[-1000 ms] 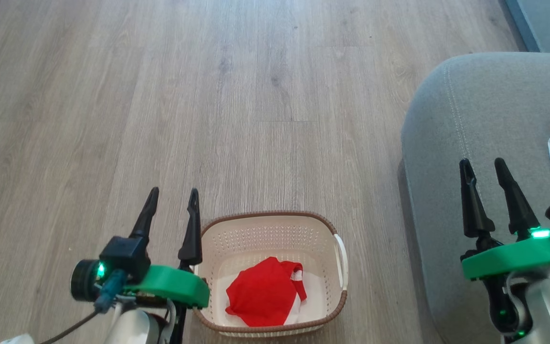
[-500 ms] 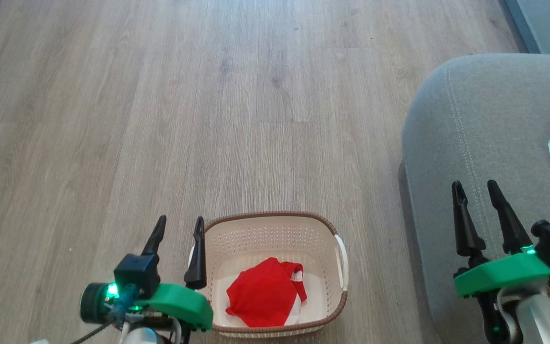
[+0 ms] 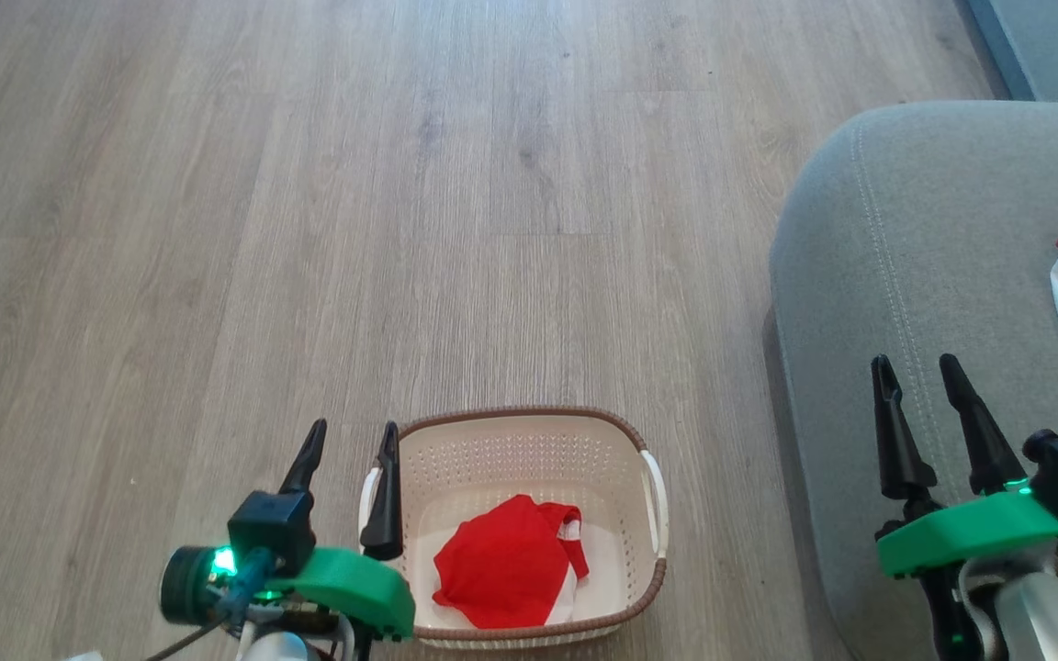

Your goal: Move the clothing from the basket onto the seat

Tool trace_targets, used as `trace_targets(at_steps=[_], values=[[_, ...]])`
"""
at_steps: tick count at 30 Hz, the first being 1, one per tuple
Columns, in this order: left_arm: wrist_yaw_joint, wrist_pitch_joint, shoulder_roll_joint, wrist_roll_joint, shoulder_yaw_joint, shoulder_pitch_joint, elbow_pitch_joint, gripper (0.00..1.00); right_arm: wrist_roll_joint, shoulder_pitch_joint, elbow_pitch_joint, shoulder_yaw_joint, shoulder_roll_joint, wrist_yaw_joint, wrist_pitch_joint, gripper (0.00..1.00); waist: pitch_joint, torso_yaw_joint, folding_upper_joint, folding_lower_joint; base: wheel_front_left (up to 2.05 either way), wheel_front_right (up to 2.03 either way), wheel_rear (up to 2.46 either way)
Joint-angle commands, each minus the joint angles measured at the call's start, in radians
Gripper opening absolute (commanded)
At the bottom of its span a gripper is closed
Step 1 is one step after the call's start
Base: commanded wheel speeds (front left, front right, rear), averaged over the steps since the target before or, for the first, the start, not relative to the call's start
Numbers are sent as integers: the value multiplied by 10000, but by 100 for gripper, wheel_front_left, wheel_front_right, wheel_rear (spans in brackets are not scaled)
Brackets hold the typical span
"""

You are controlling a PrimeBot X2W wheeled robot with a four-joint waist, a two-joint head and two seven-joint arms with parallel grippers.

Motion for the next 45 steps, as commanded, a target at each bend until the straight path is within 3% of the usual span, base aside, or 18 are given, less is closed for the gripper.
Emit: trace_targets(at_steps=[1, 15, 25, 37, 45], values=[[44, -51, -26, -25, 285, -434, -265, 100, -19, -257, -295, 115, -192, -2, -25, 100, 10, 9, 0, 0, 0, 0, 0], [-57, -51, -26, -101, 158, -451, -298, 100, 40, -339, -339, 100, -258, -2, -25, 100, 144, 2, 0, 0, 0, 0, 0], [-212, -51, -26, -209, -326, -737, 286, 100, -97, -694, -666, -147, -365, -2, -25, 100, 984, -126, 0, 0, 0, 0, 0], [-266, -51, -26, 68, -1559, -3023, 2925, 100, 41, -1923, -1334, 101, -677, -2, -25, 100, 4253, -913, 0, 0, 0, 0, 0], [-489, -51, -26, 169, -1824, -5115, 4819, 100, 44, -2573, -2037, 431, -732, -2, -25, 100, 6541, -1543, 0, 0, 0, 0, 0]])
